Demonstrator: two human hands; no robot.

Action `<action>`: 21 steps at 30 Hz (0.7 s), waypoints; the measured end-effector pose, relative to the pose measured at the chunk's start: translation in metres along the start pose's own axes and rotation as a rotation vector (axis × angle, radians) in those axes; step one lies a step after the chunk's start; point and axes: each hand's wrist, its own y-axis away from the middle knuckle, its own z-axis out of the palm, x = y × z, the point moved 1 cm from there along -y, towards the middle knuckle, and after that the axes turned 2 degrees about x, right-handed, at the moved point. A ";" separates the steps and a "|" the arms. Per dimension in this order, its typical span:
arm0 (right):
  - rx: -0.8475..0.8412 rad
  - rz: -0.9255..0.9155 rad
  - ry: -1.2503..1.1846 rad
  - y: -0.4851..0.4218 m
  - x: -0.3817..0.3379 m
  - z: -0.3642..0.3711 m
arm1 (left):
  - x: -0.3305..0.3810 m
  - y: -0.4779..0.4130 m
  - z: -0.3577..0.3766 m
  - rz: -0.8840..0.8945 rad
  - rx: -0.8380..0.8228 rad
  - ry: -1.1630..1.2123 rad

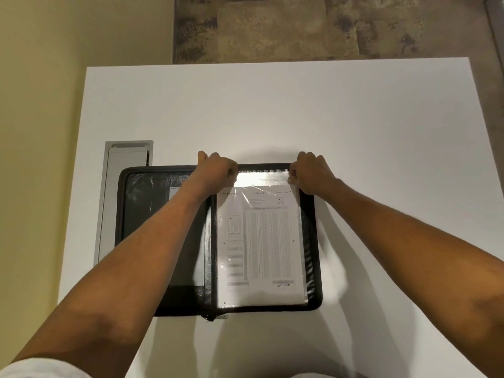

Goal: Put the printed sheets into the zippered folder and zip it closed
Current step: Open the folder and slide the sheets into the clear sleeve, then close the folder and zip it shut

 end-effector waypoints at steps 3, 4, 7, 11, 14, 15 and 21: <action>0.061 0.132 -0.029 0.004 -0.003 0.001 | 0.008 0.004 0.000 -0.012 0.036 0.011; 0.084 0.167 -0.066 0.006 -0.004 0.001 | 0.009 0.007 0.001 -0.013 0.060 0.026; 0.155 0.256 -0.208 0.017 -0.008 0.006 | 0.013 0.020 0.003 0.032 0.156 0.082; 0.306 0.349 -0.247 0.040 -0.020 0.021 | 0.013 0.050 0.001 0.118 0.188 0.093; 0.368 0.306 -0.250 0.071 -0.048 0.042 | -0.007 0.077 -0.003 -0.013 0.295 0.080; 0.368 0.255 -0.279 0.084 -0.060 0.051 | -0.018 0.087 -0.004 -0.093 0.321 0.078; 0.192 0.106 -0.179 0.156 -0.111 0.114 | -0.090 0.141 -0.003 -0.558 0.357 0.097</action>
